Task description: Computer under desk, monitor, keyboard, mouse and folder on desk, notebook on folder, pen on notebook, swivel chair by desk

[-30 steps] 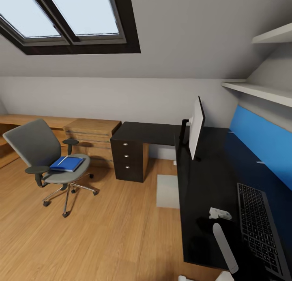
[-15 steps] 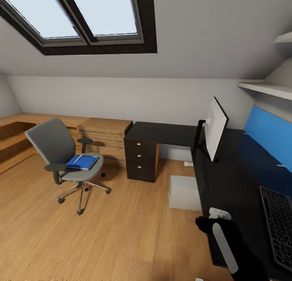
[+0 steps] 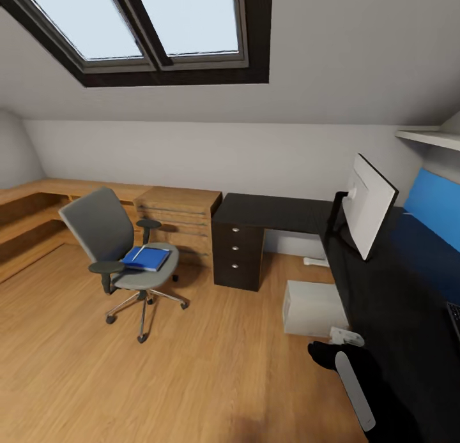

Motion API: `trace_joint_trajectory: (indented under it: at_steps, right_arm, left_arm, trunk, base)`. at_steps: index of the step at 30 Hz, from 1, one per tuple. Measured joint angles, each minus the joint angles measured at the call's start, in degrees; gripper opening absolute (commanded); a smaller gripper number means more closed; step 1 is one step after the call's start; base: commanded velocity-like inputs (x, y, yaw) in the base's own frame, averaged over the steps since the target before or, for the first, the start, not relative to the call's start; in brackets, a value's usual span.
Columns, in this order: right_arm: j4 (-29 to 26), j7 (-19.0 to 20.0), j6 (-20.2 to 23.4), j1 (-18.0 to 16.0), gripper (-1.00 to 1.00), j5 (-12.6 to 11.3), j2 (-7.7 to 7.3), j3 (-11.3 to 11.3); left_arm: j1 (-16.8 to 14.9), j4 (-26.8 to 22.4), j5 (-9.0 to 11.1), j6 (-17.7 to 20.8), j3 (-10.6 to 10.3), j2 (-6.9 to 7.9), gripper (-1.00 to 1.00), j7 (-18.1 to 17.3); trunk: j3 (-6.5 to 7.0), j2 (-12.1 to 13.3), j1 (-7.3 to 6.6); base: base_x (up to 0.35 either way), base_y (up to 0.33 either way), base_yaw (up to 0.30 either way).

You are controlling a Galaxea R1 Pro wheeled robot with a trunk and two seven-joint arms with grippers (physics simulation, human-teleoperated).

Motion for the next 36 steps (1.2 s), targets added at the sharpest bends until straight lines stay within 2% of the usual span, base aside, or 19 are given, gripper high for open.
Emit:
trace_joint_trajectory:
  at_steps: [8,22,36]
  right_arm:
    - [-0.01,0.07,0.0,0.01,-1.0,-0.01,0.03,0.09]
    - [0.01,0.09,-0.01,0.01,-1.0,-0.02,0.05,0.11]
    - [0.02,0.09,0.0,0.0,-1.0,-0.04,0.08,0.13]
  left_arm:
    - [-0.01,0.01,-0.03,0.0,-0.01,0.0,1.0,-0.01]
    - [-0.01,0.02,-0.03,0.0,-0.02,0.0,1.0,-0.02]
    - [0.0,0.03,-0.02,0.01,-0.08,-0.08,1.0,-0.03]
  trunk:
    - [0.0,0.0,0.0]
    - [-0.01,0.0,0.0]
    - [-0.09,0.0,-0.01]
  base:
    - [0.275,0.225,-0.055]
    - [0.294,0.178,-0.231]
    - [0.322,0.067,-0.031]
